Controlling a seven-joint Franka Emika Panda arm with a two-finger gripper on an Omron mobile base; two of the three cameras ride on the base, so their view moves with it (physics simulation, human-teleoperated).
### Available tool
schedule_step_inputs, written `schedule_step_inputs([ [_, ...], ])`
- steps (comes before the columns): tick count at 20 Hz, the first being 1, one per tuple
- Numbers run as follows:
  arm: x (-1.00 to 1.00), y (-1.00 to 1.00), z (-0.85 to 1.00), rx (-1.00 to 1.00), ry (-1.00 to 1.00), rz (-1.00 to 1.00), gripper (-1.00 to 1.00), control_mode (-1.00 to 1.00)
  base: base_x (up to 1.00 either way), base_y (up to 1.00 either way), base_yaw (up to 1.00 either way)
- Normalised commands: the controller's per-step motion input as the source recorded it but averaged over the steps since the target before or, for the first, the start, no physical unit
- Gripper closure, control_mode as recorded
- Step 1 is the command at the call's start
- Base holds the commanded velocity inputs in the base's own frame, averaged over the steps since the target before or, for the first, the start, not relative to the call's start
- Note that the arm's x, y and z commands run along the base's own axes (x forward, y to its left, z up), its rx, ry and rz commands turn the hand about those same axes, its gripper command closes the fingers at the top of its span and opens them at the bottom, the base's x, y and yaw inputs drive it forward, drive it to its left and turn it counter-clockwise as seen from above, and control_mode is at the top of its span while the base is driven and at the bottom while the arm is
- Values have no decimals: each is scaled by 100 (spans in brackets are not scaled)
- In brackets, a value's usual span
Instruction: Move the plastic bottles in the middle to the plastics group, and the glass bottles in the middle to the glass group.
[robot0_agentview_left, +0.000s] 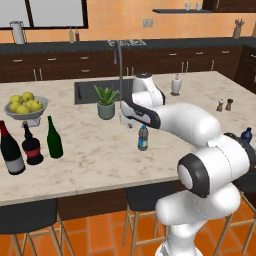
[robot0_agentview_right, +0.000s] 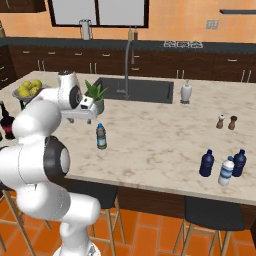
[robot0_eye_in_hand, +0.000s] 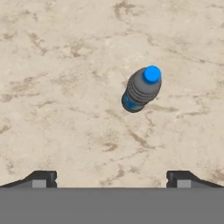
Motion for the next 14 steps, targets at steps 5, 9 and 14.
schedule_step_inputs([
  [5, -40, -99, -4, 6, 2, 0, -100, -100, 0, 0, 0],
  [9, 32, -47, 0, 0, 6, 0, -100, -100, 0, 0, 0],
  [14, 68, -4, 0, -3, 4, 1, -100, -100, 0, 0, 0],
])
